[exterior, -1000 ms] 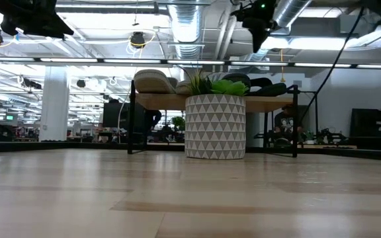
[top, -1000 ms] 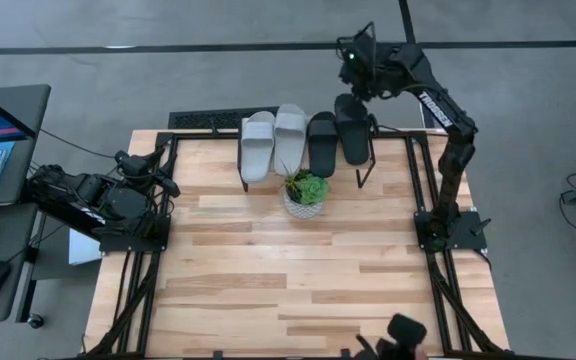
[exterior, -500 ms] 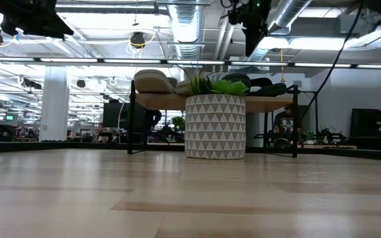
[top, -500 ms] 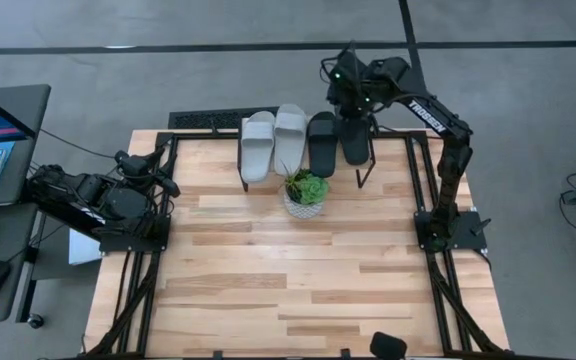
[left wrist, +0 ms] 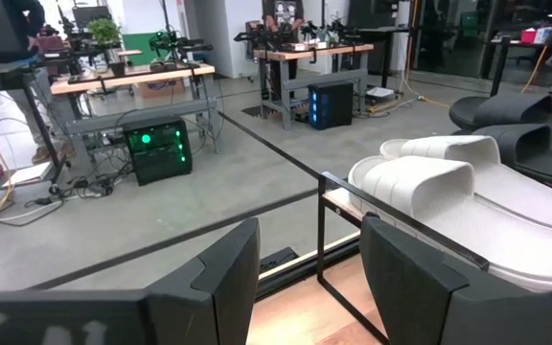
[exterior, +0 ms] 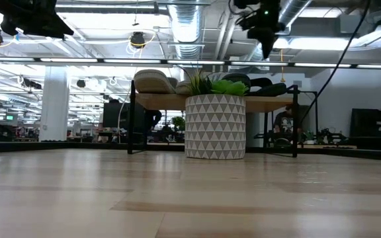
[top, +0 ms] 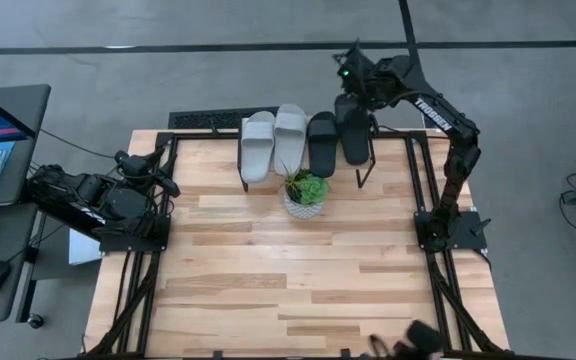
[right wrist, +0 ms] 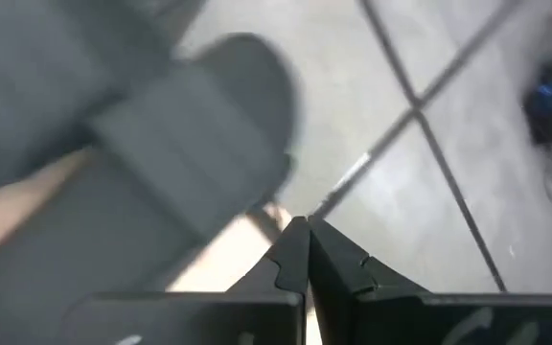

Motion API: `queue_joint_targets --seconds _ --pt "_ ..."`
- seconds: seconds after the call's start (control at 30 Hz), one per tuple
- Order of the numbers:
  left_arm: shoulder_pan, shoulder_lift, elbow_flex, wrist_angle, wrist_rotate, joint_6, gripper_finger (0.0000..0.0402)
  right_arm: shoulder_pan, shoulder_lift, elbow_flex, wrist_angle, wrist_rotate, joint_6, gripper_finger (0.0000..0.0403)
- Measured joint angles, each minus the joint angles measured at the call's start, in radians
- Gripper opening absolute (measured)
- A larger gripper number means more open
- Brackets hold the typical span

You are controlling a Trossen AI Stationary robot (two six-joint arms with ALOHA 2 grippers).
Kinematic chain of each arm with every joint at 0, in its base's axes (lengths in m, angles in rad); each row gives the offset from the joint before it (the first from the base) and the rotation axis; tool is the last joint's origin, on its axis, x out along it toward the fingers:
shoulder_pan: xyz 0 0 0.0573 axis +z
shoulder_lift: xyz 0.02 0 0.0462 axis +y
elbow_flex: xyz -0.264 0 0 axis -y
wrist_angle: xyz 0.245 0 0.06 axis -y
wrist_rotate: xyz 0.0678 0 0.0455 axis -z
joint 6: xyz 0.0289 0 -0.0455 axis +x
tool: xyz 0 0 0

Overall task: Pick and place slides into the shelf
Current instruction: Adjust the slides on the shelf

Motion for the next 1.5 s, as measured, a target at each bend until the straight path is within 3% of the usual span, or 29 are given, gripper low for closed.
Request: queue_joint_targets --seconds 0.1,0.2,0.33,0.43,0.6,0.77,0.93,1.07,1.3,1.5 --pt "0.0 0.0 0.0 0.0 0.0 0.0 0.0171 -0.058 -0.034 0.0 0.0 0.04 0.061 0.0" --pt "0.0 0.0 0.0 0.0 0.0 0.0 0.0171 -0.113 -0.06 0.0 0.0 -0.024 0.06 0.0" --pt "0.0 0.0 0.0 0.0 0.0 0.0 0.0171 -0.124 -0.11 0.0 0.0 -0.267 -0.034 0.0" --pt "0.0 0.0 0.0 0.0 0.0 0.0 0.0171 -0.099 -0.14 -0.011 0.003 -0.391 -0.104 0.0" --pt "0.0 0.0 0.0 0.0 0.0 0.0 0.0171 -0.08 -0.27 -0.181 0.0 -0.583 -0.242 0.0" --pt "0.0 0.0 0.0 -0.001 0.0 0.0 0.0171 -0.1 -0.432 -0.459 0.057 -0.59 -0.183 0.0" --pt "0.0 0.0 0.0 -0.002 0.0 0.0 0.0171 -0.101 -0.654 -0.732 0.379 -0.686 -0.097 0.0" --pt "0.0 0.0 0.0 -0.002 0.0 -0.001 0.0171 -0.018 -0.779 -0.932 0.652 -0.669 -0.013 0.0" --pt "0.0 0.0 0.0 -0.002 0.0 -0.004 0.0171 0.147 -0.773 -1.203 0.952 -0.517 0.08 0.0" --pt "0.0 0.0 0.0 -0.002 0.003 -0.004 0.0171 0.182 -0.711 -1.243 1.083 -0.509 0.091 0.0"
